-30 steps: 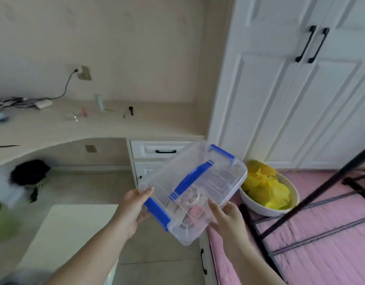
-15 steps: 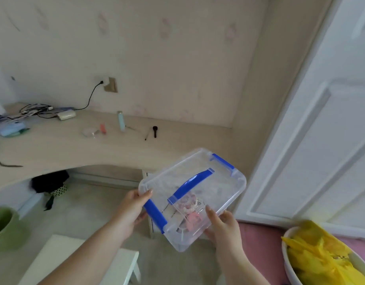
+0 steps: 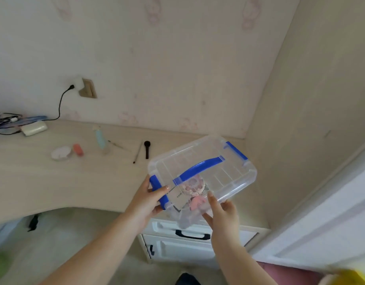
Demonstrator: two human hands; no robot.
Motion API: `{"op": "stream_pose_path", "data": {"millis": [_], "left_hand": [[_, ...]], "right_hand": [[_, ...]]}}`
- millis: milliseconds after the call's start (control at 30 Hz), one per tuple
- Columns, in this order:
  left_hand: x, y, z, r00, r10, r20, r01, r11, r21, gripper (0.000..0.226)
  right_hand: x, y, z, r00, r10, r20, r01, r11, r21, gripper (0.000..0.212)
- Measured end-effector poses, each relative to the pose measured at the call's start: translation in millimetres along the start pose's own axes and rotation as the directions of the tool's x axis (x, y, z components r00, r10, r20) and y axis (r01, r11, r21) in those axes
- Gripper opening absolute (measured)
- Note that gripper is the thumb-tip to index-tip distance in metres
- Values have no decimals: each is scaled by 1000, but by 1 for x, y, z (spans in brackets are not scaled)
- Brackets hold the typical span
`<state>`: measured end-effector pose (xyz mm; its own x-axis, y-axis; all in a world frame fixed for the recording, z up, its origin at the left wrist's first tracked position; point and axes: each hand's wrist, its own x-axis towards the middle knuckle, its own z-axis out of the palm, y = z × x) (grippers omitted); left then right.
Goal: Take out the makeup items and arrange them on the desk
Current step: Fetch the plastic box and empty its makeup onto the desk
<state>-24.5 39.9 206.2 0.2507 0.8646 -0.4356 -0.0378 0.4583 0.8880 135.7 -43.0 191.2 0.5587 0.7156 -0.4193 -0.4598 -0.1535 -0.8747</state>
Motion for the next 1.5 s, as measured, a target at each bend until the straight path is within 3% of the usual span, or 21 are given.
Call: {"op": "stream_pose_path", "data": {"millis": [167,333,533,767,967,1000,1067,1167,1233,1300,1400,1500], "left_hand": [[73,28,14,1000,-21,10,21,999,45,39],[121,48,21,998,-58,35,55,995,78,37],[165,68,23,988,-110,108,90,980,175,42],[197,89,17,974,-155,166,110,961,255,39],[217,101,8,964,-166,208,97,947,306,38],[219,102,7,963,-167,210,96,946,311,38],[223,103,4,965,-169,203,97,942,323,38],[229,100,2,984,-132,119,92,952,293,37],[232,99,3,994,-85,63,66,962,264,28],[233,98,5,999,-37,28,28,960,279,26],[234,93,7,998,57,-41,-38,931,364,24],[236,88,5,976,173,-129,-80,844,530,28]], "right_hand": [[59,-19,19,1000,15,-6,-14,998,54,23],[99,-28,34,999,51,-1,-51,995,82,19],[120,-24,45,993,103,-60,-101,994,31,16],[129,-25,54,987,158,-5,-158,987,9,14],[141,-31,50,950,310,-33,-301,940,159,10],[144,-33,44,941,335,-39,-323,928,185,11],[152,-39,30,934,351,-70,-333,924,186,33],[162,-50,12,934,283,-218,-263,958,115,64],[173,-61,4,947,189,-261,-177,982,67,71],[187,-74,2,966,63,-249,-95,988,-118,71],[213,-96,3,977,-105,-184,3,877,-481,54],[235,-114,5,983,-156,-93,46,706,-707,44]]}}
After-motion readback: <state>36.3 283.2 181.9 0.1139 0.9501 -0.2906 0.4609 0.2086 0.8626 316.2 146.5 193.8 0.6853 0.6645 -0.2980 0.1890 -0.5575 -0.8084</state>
